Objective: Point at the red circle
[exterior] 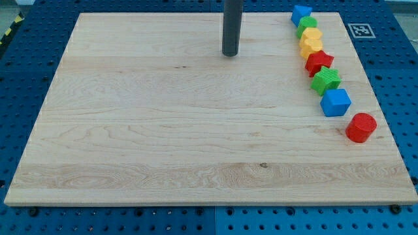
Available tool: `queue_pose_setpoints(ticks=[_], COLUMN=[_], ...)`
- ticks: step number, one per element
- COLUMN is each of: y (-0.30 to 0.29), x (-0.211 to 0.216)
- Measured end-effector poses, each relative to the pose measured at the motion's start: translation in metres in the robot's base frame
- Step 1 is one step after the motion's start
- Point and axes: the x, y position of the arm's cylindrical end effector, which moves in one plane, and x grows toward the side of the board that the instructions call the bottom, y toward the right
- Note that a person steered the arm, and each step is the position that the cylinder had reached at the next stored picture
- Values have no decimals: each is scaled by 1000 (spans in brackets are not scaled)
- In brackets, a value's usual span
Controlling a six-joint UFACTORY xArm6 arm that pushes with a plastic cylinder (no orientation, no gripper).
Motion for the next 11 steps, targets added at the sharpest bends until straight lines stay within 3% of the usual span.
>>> queue_pose_setpoints(ticks=[1, 2, 3, 4, 5, 6, 8, 9, 11], y=[0, 0, 12, 82, 205, 219, 264, 255, 178], x=[0, 51, 144, 228, 252, 252, 214, 214, 185])
